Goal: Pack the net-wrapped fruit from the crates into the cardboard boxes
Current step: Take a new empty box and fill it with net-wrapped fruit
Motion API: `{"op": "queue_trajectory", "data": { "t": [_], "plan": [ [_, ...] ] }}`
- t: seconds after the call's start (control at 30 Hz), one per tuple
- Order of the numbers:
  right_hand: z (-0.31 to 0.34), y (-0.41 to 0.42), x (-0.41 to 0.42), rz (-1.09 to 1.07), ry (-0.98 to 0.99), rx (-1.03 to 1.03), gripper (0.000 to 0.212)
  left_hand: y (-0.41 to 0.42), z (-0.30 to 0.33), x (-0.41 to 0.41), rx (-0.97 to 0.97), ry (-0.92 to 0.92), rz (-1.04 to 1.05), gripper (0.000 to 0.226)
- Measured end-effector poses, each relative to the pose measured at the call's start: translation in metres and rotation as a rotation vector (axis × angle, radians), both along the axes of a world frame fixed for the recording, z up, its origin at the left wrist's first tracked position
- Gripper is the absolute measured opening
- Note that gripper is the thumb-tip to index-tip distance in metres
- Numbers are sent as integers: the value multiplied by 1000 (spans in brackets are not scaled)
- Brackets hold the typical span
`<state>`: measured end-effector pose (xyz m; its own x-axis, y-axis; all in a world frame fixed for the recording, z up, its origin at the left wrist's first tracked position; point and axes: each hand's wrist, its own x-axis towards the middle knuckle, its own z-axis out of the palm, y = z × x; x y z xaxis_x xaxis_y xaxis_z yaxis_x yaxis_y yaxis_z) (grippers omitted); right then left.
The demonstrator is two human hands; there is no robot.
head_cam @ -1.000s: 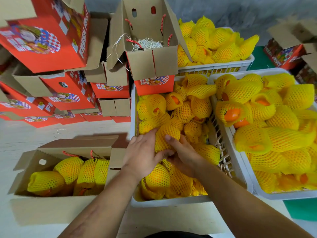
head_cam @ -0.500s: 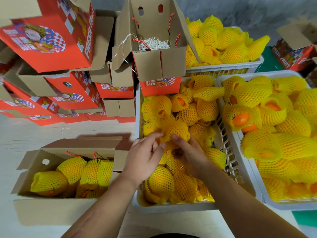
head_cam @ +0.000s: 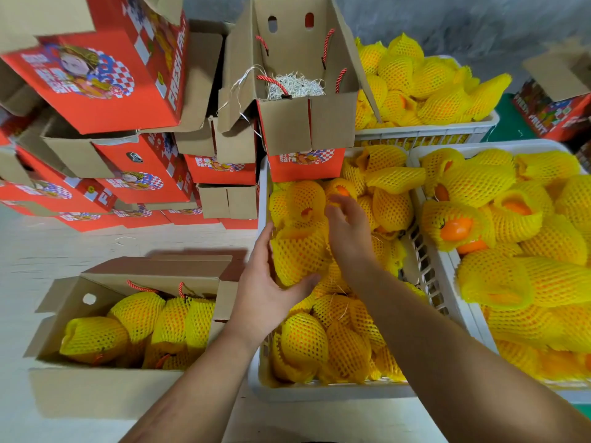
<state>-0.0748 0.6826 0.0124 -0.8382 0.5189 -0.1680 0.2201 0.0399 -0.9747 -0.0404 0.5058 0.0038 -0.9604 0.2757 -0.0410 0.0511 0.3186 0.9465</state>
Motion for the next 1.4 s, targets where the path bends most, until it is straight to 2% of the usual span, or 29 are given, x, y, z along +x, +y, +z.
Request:
{"op": "queue_trajectory", "data": {
  "t": [0.07, 0.1, 0.17, 0.23, 0.37, 0.43, 0.53, 0.6, 0.7, 0.8, 0.83, 0.9, 0.97, 1.1, 1.2, 1.27, 1.3, 1.37, 1.4],
  "plan": [
    [6, -6, -38, 151, -81, 352, 45, -2, -4, 0, 138, -6, 50, 101],
    [6, -12, -51, 219, -162, 443, 48, -3, -5, 0, 181, 3, 77, 96],
    [1, -20, -63, 224, -278, 507, 55, -4, -6, 1, 201, 32, 148, 80],
    [-7, -26, -62, 168, -247, 529, 55, -5, -6, 1, 173, 31, 254, 64],
    [-8, -34, -46, 122, -184, 442, 85, -18, -11, -1, 422, -197, 360, 62],
    [-3, -38, -31, 84, -153, 391, 89, -24, -8, -1, 477, -235, 326, 66],
    [5, -53, 2, 78, -44, 337, 77, -29, 6, -6, 484, -237, 260, 71],
    [11, -73, 25, 65, 24, 179, 68, -39, 17, -8, 468, -243, 203, 73],
    [18, -105, 45, 14, 85, -39, 62, -71, 27, -6, 401, -254, 85, 53],
    [26, -142, 56, 13, 77, -95, 61, -106, 38, -4, 442, -311, 6, 51],
    [29, -155, 56, 17, 53, -108, 59, -121, 44, -5, 447, -297, 1, 54],
    [36, -182, 54, 29, 8, -162, 51, -150, 49, -10, 534, -376, -10, 60],
    [38, -209, 47, 34, -18, -224, 44, -184, 49, -18, 531, -430, -18, 70],
    [26, -264, 42, 7, -31, -59, 17, -247, 39, -37, 519, -583, 17, 94],
    [14, -291, 43, 33, -82, -108, 21, -282, 22, -48, 630, -800, 62, 70],
    [7, -297, 45, 79, -132, -30, 20, -296, 8, -50, 581, -849, 78, 49],
    [5, -297, 47, 96, -179, 11, 22, -300, 1, -51, 503, -846, 79, 48],
    [2, -294, 53, 164, -339, 143, 34, -304, -7, -51, 219, -776, 16, 65],
    [1, -293, 55, 236, -444, 236, 41, -304, -7, -50, -4, -697, -53, 77]
  ]
}}
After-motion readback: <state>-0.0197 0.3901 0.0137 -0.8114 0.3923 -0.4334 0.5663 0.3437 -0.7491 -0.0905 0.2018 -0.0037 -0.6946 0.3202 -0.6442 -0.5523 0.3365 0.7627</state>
